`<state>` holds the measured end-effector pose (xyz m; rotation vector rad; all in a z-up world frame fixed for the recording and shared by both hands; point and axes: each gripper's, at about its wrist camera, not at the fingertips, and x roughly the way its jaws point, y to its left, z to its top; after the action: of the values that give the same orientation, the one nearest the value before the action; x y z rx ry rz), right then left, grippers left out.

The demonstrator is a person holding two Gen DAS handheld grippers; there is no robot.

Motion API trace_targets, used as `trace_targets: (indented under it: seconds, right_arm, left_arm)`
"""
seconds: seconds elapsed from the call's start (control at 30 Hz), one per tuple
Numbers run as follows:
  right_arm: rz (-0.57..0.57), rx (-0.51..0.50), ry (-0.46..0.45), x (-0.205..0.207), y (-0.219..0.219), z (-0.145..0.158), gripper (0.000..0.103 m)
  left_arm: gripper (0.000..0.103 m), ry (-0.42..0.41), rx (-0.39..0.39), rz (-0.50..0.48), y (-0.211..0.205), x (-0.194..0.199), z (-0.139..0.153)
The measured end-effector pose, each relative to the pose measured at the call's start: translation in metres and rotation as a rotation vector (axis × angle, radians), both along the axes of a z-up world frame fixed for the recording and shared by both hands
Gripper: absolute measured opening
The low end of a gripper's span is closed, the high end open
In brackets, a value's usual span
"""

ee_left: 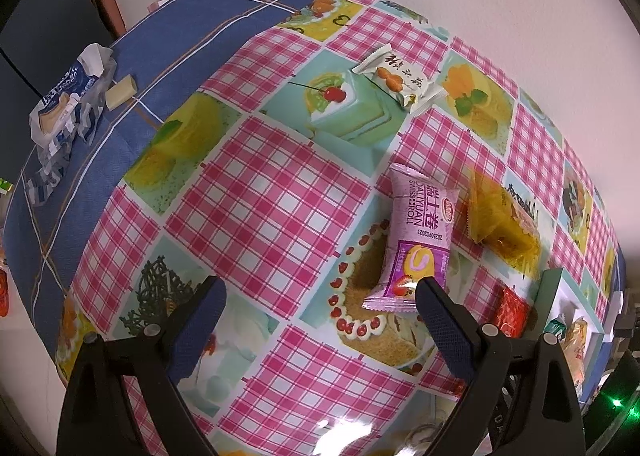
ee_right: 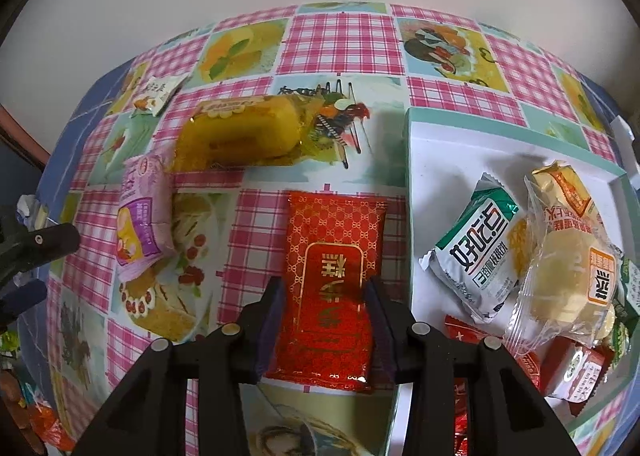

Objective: Organize snacks
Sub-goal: 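Grasp the pink Swiss roll pack with left tool while right tool grasps the red pack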

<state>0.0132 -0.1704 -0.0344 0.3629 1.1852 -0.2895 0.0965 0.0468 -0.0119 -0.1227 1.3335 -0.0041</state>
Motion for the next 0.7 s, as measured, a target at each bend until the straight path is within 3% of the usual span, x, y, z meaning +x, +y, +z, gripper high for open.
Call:
trace_targets:
  seconds: [0.2,0.43,0.7]
  right_arm:
    - [-0.015,-0.033,0.035,0.0,-0.001,-0.003,0.047]
    - [-0.052,0.08,0.02,-0.003,-0.007,-0.01,0.055]
    - [0.017,0.088,-0.003,0.003,0.014,-0.009,0.058]
  left_arm:
    - [0.096,-0.002,0.0,-0.002,0.001,0.0,0.001]
    - [0.096,0.003,0.002,-0.004,0.002,0.0,-0.001]
    - [0.096,0.021,0.008,-0.015,-0.002,0.005,-0.011]
